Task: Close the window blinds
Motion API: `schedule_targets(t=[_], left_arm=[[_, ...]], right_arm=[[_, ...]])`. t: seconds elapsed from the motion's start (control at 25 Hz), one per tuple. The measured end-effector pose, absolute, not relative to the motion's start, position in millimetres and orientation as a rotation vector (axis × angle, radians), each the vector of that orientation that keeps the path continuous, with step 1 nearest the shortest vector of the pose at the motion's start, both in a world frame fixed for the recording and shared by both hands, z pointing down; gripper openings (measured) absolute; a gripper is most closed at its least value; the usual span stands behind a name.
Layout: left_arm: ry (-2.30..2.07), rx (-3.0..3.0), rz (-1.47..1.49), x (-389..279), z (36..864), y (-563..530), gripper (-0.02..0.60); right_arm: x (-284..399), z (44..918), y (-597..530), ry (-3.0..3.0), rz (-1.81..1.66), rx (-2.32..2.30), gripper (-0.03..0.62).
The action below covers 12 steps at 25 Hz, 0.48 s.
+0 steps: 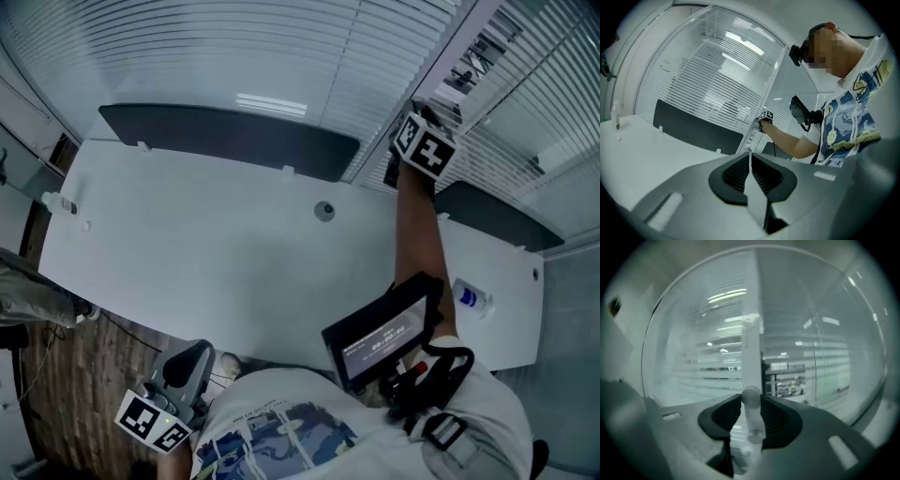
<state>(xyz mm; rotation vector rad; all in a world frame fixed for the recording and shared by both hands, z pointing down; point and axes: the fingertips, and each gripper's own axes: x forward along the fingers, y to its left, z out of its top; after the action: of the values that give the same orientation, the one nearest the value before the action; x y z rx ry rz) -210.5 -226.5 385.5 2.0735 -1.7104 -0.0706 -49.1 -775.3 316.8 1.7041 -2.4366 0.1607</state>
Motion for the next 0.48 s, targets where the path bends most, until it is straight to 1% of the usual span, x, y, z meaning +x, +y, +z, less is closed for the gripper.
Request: schedule_targets(t=[0.12, 0.24, 0.32, 0.36, 0.48], left_arm=[[-1.7, 2.078, -0.061, -207.8, 385.9, -228.1, 0.021], [-1.698, 2.08, -0.057, -208.2, 383.9, -230.1, 0.021], [-1.698, 2.082, -0.053, -210.3, 383.9, -230.3, 0.021], [-1.698, 2.082, -0.052, -211.1, 384.4, -230.1, 0.021], [-1.699, 2.084, -0.054, -212.7, 384.9, -228.5, 0.021]], right_arm=[[-45.4, 322.5, -775.7, -2.644, 0.765, 1.664, 0.126], [-43.8, 320.9, -778.6, -2.719, 1.077, 1.634, 0.126], [-42.8, 320.8, -779.8, -2.727, 1.148, 1.638, 0.126], [-42.8, 320.8, -779.9, -2.724, 1.127, 1.644, 0.126], [-43.3, 319.9, -778.1, -2.667, 0.922, 1.681, 0.124]])
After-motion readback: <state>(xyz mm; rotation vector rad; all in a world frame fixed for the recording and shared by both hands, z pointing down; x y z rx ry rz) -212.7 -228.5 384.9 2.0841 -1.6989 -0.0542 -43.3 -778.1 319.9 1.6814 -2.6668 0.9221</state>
